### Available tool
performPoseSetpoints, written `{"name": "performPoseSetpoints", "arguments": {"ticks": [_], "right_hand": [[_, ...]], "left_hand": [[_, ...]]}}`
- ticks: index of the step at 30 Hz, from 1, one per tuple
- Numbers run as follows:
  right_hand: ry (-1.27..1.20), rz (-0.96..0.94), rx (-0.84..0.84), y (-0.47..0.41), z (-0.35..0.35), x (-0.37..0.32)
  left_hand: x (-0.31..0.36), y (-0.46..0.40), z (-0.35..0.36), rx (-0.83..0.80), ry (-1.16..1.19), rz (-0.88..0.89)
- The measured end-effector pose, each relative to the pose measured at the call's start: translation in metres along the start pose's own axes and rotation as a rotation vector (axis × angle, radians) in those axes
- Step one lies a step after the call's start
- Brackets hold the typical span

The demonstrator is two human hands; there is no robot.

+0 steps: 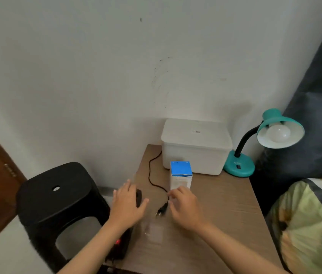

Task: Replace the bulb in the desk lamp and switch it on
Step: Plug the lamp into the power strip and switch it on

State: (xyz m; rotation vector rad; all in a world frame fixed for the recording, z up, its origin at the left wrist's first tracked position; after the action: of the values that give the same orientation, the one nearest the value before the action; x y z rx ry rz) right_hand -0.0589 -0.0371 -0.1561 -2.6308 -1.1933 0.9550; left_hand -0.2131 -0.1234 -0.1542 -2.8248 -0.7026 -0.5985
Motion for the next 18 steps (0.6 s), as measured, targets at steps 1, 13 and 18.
{"name": "performPoseSetpoints", "arguments": {"ticks": [1,13,18], "right_hand": [[0.027,0.035,-0.077,0.004,0.015,0.004],[0.089,0.191,-0.242,0.008,0.056,0.025],[-0.031,0.201,-0.176,0.006,0.051,0.016]], "left_hand": [[-0.013,0.013,0.004,-0.011,0.016,-0.026],[-0.049,0.061,0.020,0.054,0.222,-0.133],[-0.051,0.062,0.021,0.078,0.230,-0.141]]}}
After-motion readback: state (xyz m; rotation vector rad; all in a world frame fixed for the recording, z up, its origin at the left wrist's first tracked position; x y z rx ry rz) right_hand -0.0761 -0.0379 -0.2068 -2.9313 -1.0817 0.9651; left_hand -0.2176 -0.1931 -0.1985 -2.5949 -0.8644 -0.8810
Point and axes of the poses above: each hand's wrist, its own y-axis away from the middle knuckle, its own z-axis out of the palm, x = y × z, the point moved 10 cm from there along -y, towards the middle knuckle
